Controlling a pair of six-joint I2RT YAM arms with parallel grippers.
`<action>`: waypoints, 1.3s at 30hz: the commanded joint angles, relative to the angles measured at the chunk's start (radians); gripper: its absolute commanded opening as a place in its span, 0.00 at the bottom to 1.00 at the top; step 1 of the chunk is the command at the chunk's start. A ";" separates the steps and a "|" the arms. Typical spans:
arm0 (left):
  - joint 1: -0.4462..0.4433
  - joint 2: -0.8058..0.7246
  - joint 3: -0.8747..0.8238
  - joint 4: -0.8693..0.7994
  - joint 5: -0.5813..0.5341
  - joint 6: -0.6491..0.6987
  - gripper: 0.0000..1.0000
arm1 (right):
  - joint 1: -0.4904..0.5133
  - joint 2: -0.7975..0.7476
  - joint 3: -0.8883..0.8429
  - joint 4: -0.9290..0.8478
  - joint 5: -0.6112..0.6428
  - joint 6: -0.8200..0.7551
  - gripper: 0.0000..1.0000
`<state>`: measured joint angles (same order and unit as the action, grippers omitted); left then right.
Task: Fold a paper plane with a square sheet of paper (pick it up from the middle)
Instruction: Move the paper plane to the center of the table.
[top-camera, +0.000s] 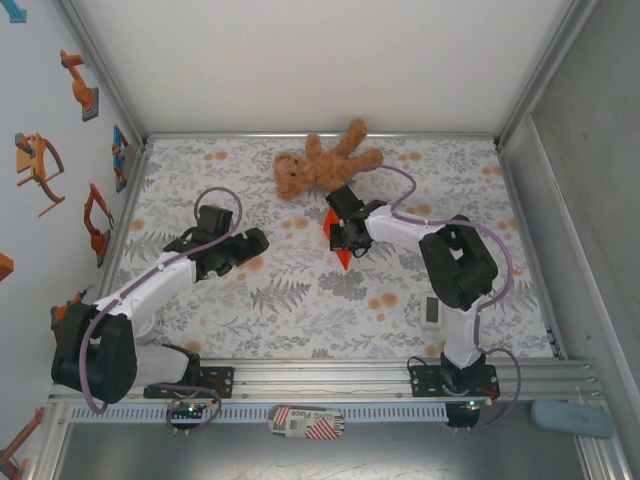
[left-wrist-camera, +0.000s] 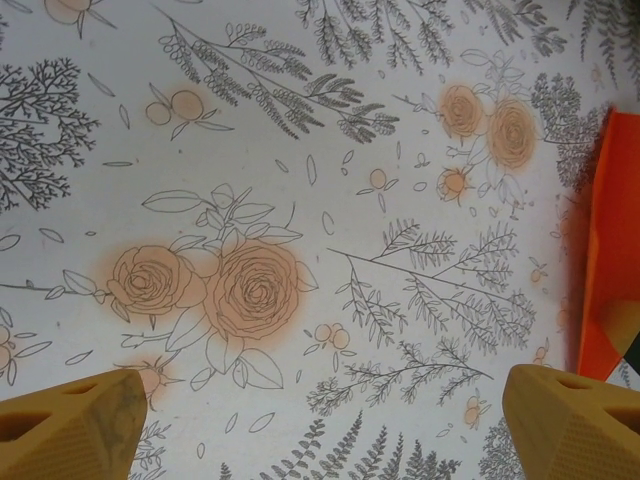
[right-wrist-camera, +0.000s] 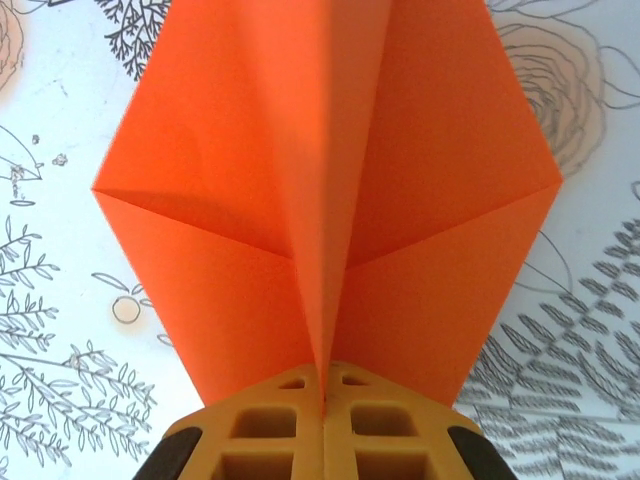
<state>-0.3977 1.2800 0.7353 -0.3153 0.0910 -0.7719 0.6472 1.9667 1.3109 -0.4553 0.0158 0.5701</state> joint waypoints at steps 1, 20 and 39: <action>0.005 -0.008 -0.003 -0.025 -0.012 0.018 0.93 | -0.006 0.017 0.028 -0.010 -0.010 -0.020 0.08; 0.006 0.021 0.000 -0.026 -0.012 0.020 0.95 | -0.007 0.082 0.032 -0.038 0.020 -0.015 0.24; 0.006 0.060 0.004 -0.015 0.001 0.020 0.96 | 0.015 0.153 0.053 -0.095 0.192 0.026 0.33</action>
<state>-0.3977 1.3315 0.7345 -0.3157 0.0868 -0.7715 0.6636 2.0480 1.3834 -0.4675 0.1436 0.5705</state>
